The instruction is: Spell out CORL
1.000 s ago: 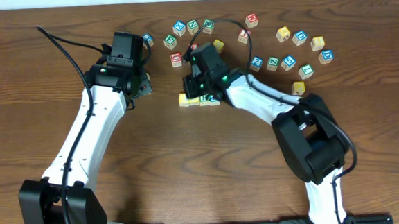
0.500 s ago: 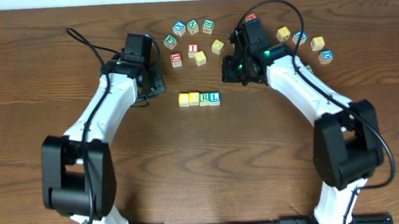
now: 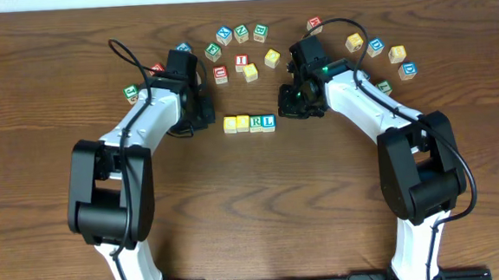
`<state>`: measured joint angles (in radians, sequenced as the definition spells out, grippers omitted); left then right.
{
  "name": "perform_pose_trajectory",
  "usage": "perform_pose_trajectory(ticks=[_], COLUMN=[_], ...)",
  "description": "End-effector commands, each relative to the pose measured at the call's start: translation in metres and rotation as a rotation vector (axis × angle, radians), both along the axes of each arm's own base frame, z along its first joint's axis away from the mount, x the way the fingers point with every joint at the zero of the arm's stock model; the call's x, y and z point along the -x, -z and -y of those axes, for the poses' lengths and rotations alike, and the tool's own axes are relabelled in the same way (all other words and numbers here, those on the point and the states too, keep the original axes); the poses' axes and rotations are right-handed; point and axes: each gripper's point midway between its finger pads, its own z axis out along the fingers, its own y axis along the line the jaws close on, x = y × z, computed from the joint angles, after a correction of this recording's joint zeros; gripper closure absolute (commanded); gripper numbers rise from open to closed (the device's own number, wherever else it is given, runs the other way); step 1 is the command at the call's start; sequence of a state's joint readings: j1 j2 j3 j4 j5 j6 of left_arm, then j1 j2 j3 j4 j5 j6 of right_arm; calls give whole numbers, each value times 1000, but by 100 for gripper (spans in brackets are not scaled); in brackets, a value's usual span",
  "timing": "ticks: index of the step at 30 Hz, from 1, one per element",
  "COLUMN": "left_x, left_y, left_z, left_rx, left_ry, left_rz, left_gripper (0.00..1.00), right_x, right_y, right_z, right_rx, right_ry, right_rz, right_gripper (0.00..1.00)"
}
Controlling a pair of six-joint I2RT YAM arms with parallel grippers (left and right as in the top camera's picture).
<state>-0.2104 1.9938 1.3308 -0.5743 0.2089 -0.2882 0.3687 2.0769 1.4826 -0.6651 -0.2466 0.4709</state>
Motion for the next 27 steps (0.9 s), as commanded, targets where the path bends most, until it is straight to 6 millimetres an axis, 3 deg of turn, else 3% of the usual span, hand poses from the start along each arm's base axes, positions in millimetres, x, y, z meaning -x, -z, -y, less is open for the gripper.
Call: perform_pose_trajectory(ticks=[1,7,27], left_x=[4,4,6], left_y=[13,10,9], left_z=[5,14,35], left_rx=[26,65,64], left_ry=[33,95,215], left_rz=[-30,-16,19], left_gripper=[92,93,93], right_x=[13,22,22], right_y=[11,21,19], right_z=[1,-6,-20], right_rx=[17,17,8], right_ry=[15,-4,-42], right_rz=[-40,-45,-11], right_gripper=[99,99,99])
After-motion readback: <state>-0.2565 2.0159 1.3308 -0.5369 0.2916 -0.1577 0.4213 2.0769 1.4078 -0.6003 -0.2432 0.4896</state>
